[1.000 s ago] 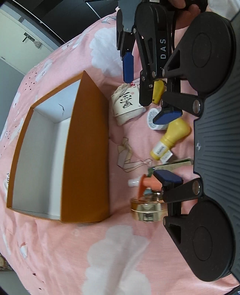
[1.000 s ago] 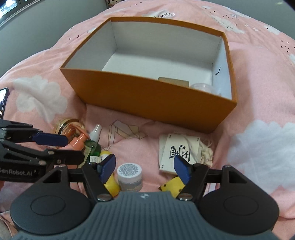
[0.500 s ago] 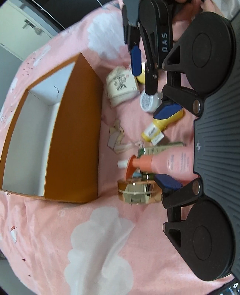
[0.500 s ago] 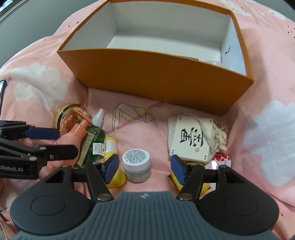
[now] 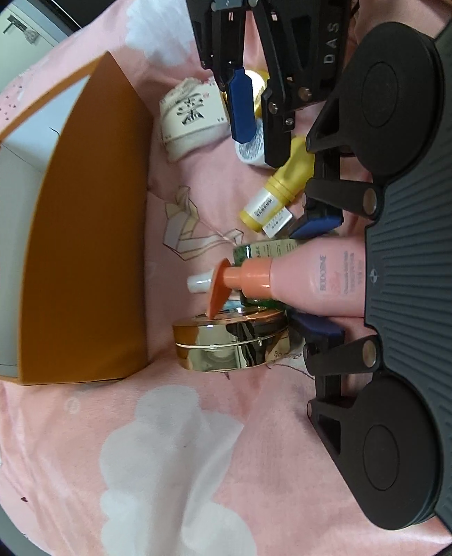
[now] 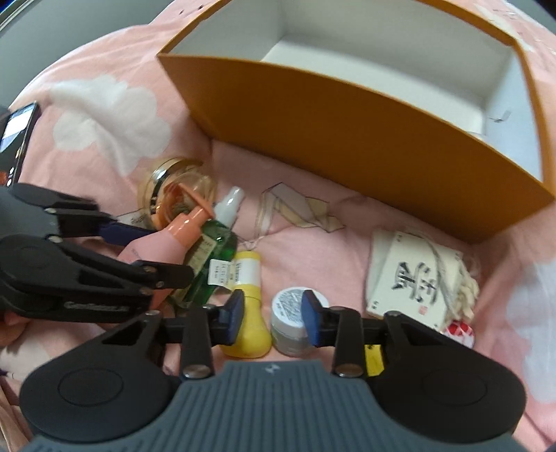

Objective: Organize rigid objects
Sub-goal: 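Grasp the yellow-capped tube with the right tool while the left tool grasps the pink pump bottle, then carry the tube and pump bottle into the orange box with both tools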

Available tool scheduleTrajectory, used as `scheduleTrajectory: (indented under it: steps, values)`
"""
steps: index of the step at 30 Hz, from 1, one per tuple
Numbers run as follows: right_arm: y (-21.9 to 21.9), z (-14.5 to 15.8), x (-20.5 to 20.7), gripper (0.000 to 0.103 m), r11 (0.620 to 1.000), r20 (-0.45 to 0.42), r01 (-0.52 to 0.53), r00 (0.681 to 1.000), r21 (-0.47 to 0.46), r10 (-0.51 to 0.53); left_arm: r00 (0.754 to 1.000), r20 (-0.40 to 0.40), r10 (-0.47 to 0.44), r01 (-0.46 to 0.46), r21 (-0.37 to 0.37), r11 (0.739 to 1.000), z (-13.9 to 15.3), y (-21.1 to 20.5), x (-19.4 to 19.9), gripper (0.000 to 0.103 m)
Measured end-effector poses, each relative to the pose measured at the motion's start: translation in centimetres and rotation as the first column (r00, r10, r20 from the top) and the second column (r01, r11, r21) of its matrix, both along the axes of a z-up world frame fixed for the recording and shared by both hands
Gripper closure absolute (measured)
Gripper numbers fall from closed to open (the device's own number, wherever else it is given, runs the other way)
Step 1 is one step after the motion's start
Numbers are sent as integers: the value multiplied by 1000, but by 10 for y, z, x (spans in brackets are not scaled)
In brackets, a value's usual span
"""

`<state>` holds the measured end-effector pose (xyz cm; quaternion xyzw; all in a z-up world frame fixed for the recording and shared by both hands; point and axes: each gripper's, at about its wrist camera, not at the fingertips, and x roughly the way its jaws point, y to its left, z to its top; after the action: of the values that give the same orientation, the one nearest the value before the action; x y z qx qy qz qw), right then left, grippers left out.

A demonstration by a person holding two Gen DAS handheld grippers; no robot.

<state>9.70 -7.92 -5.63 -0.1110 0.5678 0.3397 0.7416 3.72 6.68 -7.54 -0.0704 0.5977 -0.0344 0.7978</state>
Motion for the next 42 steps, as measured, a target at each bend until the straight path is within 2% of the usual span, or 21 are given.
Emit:
scheduleTrajectory:
  steps: [5, 7, 9, 10, 18, 21, 26, 33, 42]
  values:
    - [19, -6, 3, 68, 995, -27, -98, 995, -7, 98, 1000, -6, 6, -6, -19, 1000, 1, 2, -1, 53]
    - [27, -9, 3, 72, 991, -30, -129, 991, -25, 129, 1000, -4, 12, -12, -17, 1000, 3, 3, -3, 54]
    - [33, -12, 5, 81, 987, -44, -156, 987, -33, 154, 1000, -4, 20, -20, -33, 999, 6, 5, -4, 54]
    - [37, -14, 6, 83, 986, -57, -166, 985, -35, 164, 1000, -3, 19, -19, -38, 999, 8, 6, -5, 54]
    - [49, -43, 17, 79, 987, -172, -154, 975, -48, 143, 999, 14, 42, -41, -61, 997, 17, 7, -7, 54]
    - [47, -45, 18, 79, 991, -179, -133, 976, -34, 125, 998, 39, 39, -37, -64, 997, 28, 6, -10, 54]
    - [34, -26, 11, 79, 994, -138, -105, 985, -5, 103, 991, 118, 59, -47, -95, 994, 46, 5, -12, 54]
    - [5, 20, 4, 80, 996, -34, -23, 999, 83, 26, 967, 246, 69, -39, -124, 992, 69, 1, -6, 54]
    - [-25, 90, 14, 80, 982, 131, 55, 988, 183, -80, 918, 390, 70, -14, -144, 989, 114, -8, 19, 54]
